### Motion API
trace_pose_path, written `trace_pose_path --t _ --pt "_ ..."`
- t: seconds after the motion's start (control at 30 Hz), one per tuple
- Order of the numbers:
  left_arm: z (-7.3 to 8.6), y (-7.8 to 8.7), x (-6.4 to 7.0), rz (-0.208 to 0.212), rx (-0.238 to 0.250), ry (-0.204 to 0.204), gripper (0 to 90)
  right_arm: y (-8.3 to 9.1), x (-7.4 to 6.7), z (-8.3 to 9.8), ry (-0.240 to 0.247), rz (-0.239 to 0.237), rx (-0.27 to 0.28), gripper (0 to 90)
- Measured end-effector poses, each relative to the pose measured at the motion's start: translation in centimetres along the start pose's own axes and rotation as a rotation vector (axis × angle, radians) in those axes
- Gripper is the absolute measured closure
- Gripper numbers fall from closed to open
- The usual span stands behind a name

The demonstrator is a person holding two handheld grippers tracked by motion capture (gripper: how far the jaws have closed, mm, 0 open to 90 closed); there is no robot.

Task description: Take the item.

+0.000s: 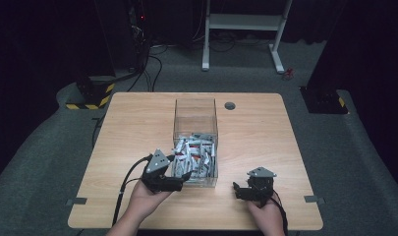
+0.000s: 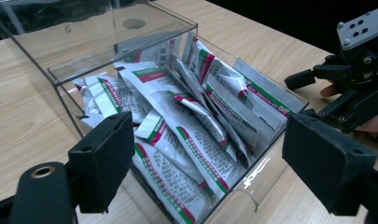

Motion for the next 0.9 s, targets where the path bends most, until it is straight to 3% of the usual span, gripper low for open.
trace_pose_path --t 0.57,0.9 --pt "-0.5 -1.8 0.5 0.015 -0.019 0.001 23.4 0.0 0.0 0.0 0.001 -0.003 -0.001 7.9" --pt "-0.4 -2.5 0.6 -0.001 -0.047 -0.015 28.4 0.0 0.0 0.0 0.003 -0.003 0.000 7.9"
Point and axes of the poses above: each handheld gripper's, and its own axes: y roughly backward along the jaws, z roughly out of its underside, x roughly to its right, the point moved 5 cm from there along -y, roughly forward along the jaws, and after that the axes turned 7 degrees about z, right-handed, at the moved point
